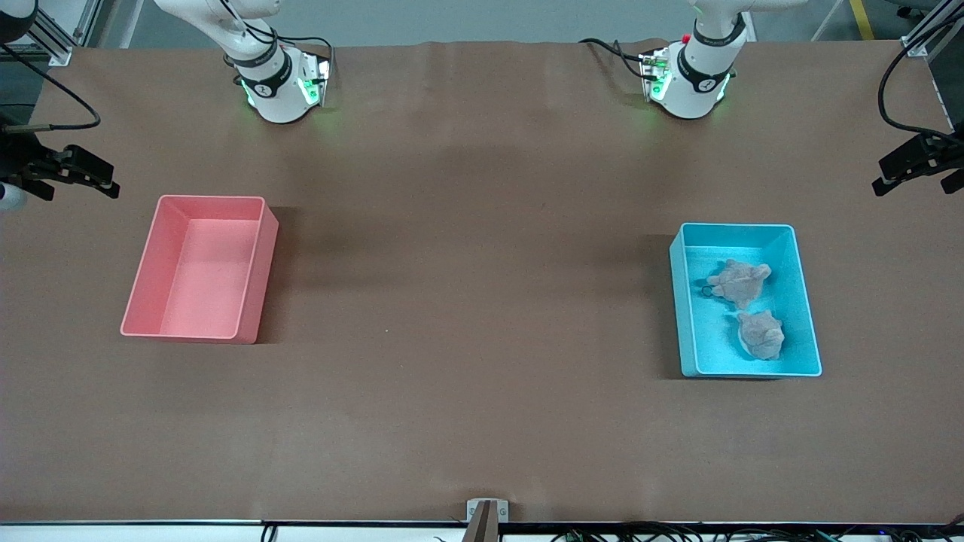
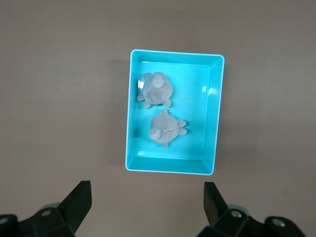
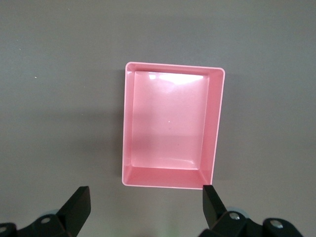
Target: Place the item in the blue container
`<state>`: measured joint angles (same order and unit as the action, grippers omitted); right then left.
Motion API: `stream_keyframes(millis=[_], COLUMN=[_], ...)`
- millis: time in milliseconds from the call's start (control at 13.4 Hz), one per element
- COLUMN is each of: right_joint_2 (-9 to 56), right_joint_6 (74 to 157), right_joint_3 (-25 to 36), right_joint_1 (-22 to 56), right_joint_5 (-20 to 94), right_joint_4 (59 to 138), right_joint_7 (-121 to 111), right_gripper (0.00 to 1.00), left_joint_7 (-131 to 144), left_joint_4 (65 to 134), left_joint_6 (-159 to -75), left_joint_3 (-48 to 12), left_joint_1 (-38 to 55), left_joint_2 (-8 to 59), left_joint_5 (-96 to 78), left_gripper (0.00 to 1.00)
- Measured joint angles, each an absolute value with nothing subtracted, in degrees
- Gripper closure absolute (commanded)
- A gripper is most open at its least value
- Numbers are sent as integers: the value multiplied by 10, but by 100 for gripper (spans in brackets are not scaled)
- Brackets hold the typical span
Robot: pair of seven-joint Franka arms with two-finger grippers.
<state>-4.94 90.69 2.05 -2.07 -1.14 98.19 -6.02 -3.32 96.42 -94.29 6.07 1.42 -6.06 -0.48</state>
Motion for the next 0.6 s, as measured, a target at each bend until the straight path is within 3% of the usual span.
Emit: stream_keyframes(millis=[597], right_joint_2=[-49], right_joint_6=[912], right_joint_3=[19], right_joint_1=[-21], right_joint_5=[-3], right_joint_4=[982], right_joint_7=[-61], right_gripper=[0], left_joint_7=[-18], left_joint_4=[924], left_joint_6=[-945], left_joint_3=[39], left_joint_1=[26], left_joint_2=[-38], left_joint_5=[-5], left_gripper=[0])
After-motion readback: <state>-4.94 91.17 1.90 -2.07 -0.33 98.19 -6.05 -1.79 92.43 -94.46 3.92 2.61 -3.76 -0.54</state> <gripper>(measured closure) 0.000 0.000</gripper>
